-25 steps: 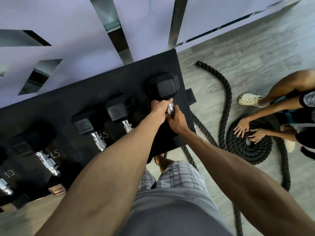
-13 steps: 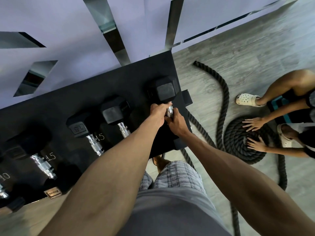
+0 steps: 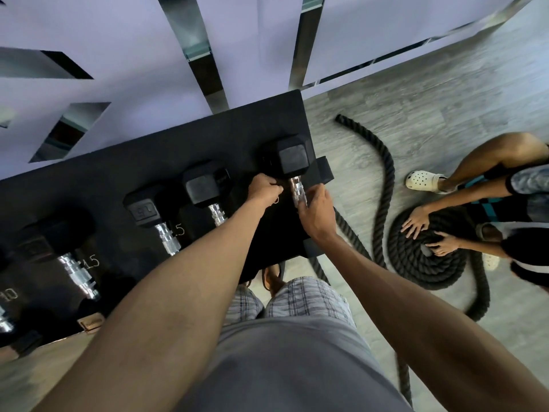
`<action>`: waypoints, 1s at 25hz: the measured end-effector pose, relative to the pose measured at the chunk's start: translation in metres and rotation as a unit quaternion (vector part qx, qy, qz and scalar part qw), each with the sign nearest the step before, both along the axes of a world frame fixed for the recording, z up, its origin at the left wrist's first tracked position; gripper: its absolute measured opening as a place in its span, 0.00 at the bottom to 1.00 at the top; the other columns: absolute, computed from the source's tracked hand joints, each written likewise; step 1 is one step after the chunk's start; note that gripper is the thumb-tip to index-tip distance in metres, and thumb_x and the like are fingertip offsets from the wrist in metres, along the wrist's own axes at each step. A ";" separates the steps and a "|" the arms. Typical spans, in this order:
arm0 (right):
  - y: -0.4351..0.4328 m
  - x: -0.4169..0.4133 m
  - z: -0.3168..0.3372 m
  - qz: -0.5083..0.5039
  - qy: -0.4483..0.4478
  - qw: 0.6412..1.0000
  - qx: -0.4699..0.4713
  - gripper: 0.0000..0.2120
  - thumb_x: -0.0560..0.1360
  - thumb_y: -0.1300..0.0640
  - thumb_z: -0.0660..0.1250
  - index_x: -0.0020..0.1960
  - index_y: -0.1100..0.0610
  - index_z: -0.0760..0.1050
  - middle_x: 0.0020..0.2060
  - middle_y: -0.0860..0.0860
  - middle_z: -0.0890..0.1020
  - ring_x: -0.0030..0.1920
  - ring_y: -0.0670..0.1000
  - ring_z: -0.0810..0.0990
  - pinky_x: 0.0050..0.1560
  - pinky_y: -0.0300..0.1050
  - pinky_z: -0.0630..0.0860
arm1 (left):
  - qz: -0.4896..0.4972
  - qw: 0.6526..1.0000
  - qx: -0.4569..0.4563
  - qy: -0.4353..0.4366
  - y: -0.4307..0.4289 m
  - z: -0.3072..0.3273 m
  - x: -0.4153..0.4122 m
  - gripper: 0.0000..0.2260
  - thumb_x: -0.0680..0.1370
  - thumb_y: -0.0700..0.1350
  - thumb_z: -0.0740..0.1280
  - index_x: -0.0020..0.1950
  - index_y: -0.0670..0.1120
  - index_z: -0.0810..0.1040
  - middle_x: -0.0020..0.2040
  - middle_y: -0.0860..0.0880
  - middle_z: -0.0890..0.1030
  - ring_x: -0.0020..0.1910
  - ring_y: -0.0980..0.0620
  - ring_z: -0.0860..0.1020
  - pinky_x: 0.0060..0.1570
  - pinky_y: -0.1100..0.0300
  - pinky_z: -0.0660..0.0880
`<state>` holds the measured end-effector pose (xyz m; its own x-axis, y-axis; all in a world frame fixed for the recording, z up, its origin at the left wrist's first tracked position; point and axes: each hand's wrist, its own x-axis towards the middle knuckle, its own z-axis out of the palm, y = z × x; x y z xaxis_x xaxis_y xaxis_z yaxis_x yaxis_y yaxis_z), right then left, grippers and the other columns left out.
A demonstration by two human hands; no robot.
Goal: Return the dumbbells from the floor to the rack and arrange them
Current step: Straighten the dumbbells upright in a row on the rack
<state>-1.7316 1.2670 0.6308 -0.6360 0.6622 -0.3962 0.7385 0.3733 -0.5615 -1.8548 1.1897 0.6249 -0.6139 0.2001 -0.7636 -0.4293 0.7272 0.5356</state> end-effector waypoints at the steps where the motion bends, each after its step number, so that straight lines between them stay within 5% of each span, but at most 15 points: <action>1: -0.005 0.001 0.006 0.005 0.002 1.000 0.009 0.09 0.76 0.53 0.63 0.53 0.57 0.67 0.48 0.55 0.79 0.48 0.55 0.77 0.45 0.47 0.73 | -0.037 0.998 -0.025 0.034 -0.008 0.003 -0.001 0.07 0.74 0.42 0.68 0.52 0.47 0.78 0.51 0.46 0.82 0.50 0.47 0.81 0.50 0.55 0.80; 5: -0.035 -0.004 0.016 0.052 -0.017 0.998 -0.027 0.07 0.76 0.55 0.62 0.51 0.56 0.69 0.41 0.52 0.80 0.41 0.54 0.78 0.42 0.50 0.76 | -0.072 0.989 -0.068 0.108 -0.052 0.005 0.006 0.06 0.76 0.46 0.61 0.40 0.53 0.75 0.44 0.50 0.83 0.40 0.47 0.83 0.44 0.50 0.82; 11: -0.109 -0.030 -0.006 0.177 -0.081 0.958 -0.210 0.15 0.75 0.58 0.65 0.60 0.62 0.73 0.48 0.57 0.85 0.51 0.56 0.82 0.45 0.39 0.68 | 0.119 0.985 -0.047 0.118 -0.127 0.013 0.020 0.12 0.75 0.49 0.65 0.34 0.46 0.80 0.35 0.46 0.84 0.37 0.47 0.84 0.42 0.51 0.82; 13: -0.127 -0.039 -0.014 0.191 -0.089 0.952 -0.220 0.19 0.74 0.55 0.68 0.62 0.63 0.72 0.49 0.57 0.85 0.52 0.56 0.82 0.45 0.40 0.68 | 0.169 0.975 -0.065 0.127 -0.140 0.010 0.016 0.12 0.74 0.51 0.68 0.43 0.42 0.82 0.44 0.44 0.85 0.46 0.47 0.83 0.48 0.56 0.79; 16: -0.137 -0.048 -0.023 0.177 -0.092 0.955 -0.217 0.20 0.73 0.53 0.70 0.60 0.62 0.73 0.48 0.54 0.82 0.51 0.54 0.81 0.39 0.38 0.69 | 0.247 0.968 -0.035 0.013 -0.142 0.003 0.003 0.22 0.72 0.50 0.73 0.60 0.40 0.75 0.55 0.45 0.80 0.55 0.47 0.79 0.52 0.57 0.75; 20: -0.141 -0.062 -0.025 0.140 -0.085 0.959 -0.231 0.17 0.74 0.60 0.69 0.60 0.64 0.73 0.46 0.56 0.81 0.46 0.54 0.81 0.26 0.27 0.67 | 0.326 0.939 0.042 -0.095 -0.133 -0.014 -0.014 0.21 0.70 0.46 0.74 0.60 0.38 0.75 0.54 0.44 0.82 0.53 0.46 0.81 0.50 0.54 0.78; 25: -0.145 -0.064 -0.028 0.142 -0.082 0.960 -0.226 0.17 0.75 0.60 0.68 0.62 0.64 0.72 0.54 0.57 0.82 0.54 0.56 0.81 0.35 0.34 0.66 | 0.329 0.936 0.049 -0.115 -0.134 -0.026 -0.018 0.22 0.67 0.46 0.75 0.58 0.39 0.78 0.51 0.43 0.84 0.51 0.45 0.83 0.50 0.50 0.81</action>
